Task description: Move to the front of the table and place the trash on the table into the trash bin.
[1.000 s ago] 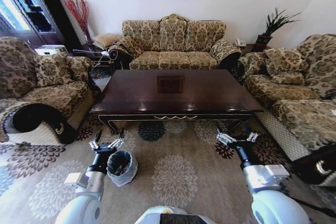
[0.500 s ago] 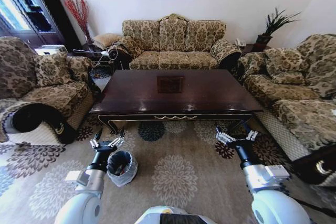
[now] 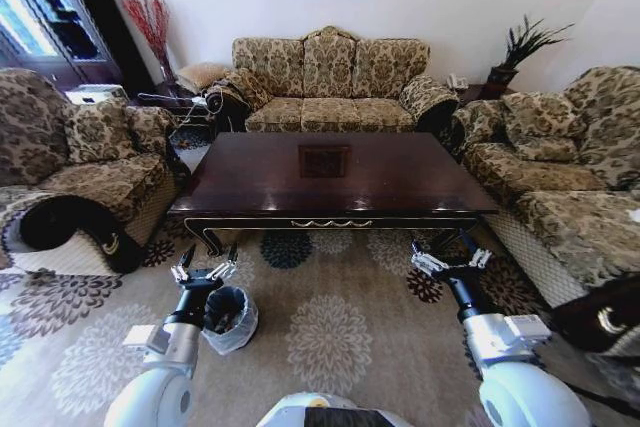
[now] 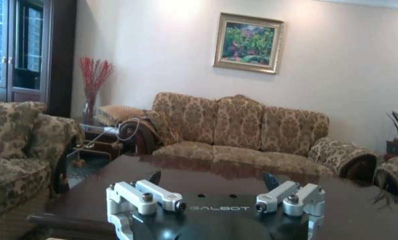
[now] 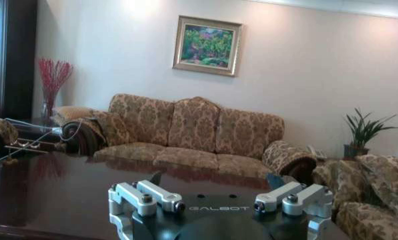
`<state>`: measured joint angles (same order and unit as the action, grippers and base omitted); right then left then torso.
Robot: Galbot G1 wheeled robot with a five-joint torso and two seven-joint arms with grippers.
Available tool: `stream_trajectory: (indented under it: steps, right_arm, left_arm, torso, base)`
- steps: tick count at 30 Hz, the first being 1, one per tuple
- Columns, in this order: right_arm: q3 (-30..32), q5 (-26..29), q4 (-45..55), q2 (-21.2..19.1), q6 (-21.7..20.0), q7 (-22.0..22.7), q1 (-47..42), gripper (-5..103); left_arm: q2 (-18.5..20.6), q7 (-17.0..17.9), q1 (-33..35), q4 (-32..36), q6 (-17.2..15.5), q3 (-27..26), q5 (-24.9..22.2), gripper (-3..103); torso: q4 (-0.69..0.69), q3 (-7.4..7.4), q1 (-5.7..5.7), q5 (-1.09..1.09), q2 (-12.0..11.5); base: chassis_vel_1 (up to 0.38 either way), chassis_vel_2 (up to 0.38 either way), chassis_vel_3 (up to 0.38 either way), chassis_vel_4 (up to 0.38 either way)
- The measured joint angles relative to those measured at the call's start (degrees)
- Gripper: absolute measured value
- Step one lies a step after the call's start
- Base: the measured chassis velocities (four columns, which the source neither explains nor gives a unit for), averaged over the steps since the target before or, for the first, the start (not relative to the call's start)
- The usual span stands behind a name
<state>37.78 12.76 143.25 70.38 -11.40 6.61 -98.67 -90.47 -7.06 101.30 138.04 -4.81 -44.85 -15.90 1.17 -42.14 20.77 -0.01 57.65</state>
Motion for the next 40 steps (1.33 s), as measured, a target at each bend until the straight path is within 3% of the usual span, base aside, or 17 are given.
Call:
stream_trajectory:
  steps: [10, 12, 15, 23, 40]
  right_arm:
    - [0.0, 0.0, 0.0, 0.0, 0.0, 0.0, 0.0, 100]
    - [0.0, 0.0, 0.0, 0.0, 0.0, 0.0, 0.0, 100]
    - [0.0, 0.0, 0.0, 0.0, 0.0, 0.0, 0.0, 100]
    - [0.0, 0.1, 0.0, 0.0, 0.0, 0.1, 0.0, 100]
    - [0.0, 0.1, 0.0, 0.0, 0.0, 0.1, 0.0, 100]
  left_arm:
    - [0.0, 0.0, 0.0, 0.0, 0.0, 0.0, 0.0, 100]
    - [0.0, 0.0, 0.0, 0.0, 0.0, 0.0, 0.0, 100]
    - [0.0, 0.0, 0.0, -0.1, 0.0, 0.0, 0.0, 100]
    - [0.0, 0.0, 0.0, -0.1, 0.0, 0.0, 0.0, 100]
    - [0.0, 0.0, 0.0, -0.1, 0.0, 0.0, 0.0, 100]
  torso:
    - [0.00, -0.01, 0.01, 0.06, 0.0]
    - [0.00, 0.00, 0.00, 0.06, 0.0]
    - [0.00, 0.00, 0.00, -0.11, 0.0]
    - [0.00, 0.00, 0.00, 0.05, 0.0]
    - [0.00, 0.00, 0.00, 0.01, 0.0]
  base:
    - [-0.173, -0.181, 0.218, 0.200]
    - [0.000, 0.000, 0.000, 0.000]
    - [0.000, 0.000, 0.000, 0.000]
    - [0.040, 0.035, -0.014, -0.006]
    - [0.000, 0.000, 0.000, 0.000]
